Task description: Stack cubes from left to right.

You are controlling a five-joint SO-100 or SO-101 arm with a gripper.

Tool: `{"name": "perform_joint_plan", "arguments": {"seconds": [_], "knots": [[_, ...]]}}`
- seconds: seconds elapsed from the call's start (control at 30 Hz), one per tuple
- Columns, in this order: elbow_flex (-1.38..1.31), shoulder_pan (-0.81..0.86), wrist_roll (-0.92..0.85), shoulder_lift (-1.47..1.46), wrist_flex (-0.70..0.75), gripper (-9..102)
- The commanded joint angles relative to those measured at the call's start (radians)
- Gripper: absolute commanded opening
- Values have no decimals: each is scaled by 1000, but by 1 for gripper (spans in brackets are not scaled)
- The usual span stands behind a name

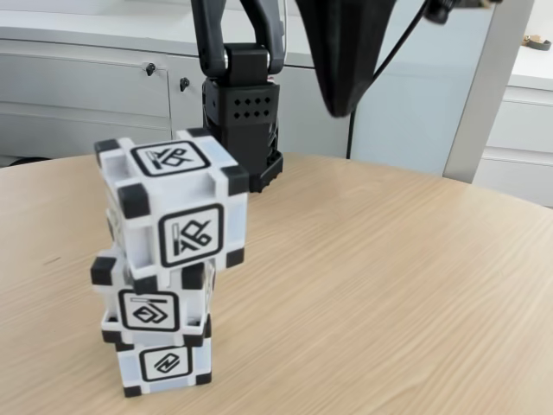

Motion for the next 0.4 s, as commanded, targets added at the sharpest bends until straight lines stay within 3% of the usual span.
{"name": "perform_joint_plan", "arguments": {"seconds": [0.0, 0.37], "knots": [[11, -17, 14, 18, -6, 0], [11, -2, -51, 17, -6, 0]]}}
